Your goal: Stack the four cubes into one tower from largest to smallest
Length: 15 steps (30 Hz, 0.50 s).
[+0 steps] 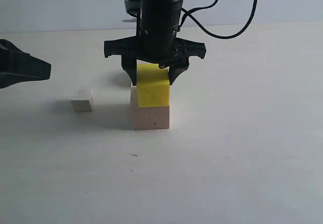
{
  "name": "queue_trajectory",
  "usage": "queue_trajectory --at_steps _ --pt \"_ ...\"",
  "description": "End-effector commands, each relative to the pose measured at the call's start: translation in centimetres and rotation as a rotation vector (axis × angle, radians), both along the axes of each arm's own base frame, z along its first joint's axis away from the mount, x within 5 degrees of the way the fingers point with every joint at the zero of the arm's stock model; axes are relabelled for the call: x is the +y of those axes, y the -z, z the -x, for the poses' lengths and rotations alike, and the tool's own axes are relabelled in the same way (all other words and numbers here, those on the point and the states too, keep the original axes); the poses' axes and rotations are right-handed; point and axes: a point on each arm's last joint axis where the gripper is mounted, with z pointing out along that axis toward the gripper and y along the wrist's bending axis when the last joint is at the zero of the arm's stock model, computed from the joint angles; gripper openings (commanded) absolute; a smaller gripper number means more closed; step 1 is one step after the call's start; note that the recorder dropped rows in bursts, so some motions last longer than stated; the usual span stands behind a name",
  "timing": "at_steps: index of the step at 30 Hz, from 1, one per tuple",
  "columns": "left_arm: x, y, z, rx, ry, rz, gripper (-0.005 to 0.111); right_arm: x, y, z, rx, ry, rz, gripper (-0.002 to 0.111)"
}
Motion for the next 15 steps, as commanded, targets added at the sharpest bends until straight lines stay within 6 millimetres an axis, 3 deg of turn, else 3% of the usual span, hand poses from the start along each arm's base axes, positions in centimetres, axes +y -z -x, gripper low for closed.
queue_trajectory --at_steps 1,4,12,15 --pt "0.08 -0.09 0.12 -0.007 -0.005 0.004 0.000 0.32 0.31 -0.34 -0.027 -0.008 -0.023 0.063" --pt "0.08 -0.09 0.12 -0.007 -0.005 0.004 0.000 0.32 0.31 -0.34 -0.027 -0.008 -0.023 0.059" --pt "0.08 -0.09 0.12 -0.007 -0.005 0.004 0.000 0.30 0.24 -0.31 -0.029 -0.022 -0.021 0.005" --pt "0.08 -0.09 0.12 -0.007 -0.005 0.004 0.000 0.28 0.13 -0.32 -0.035 -0.037 -0.020 0.000"
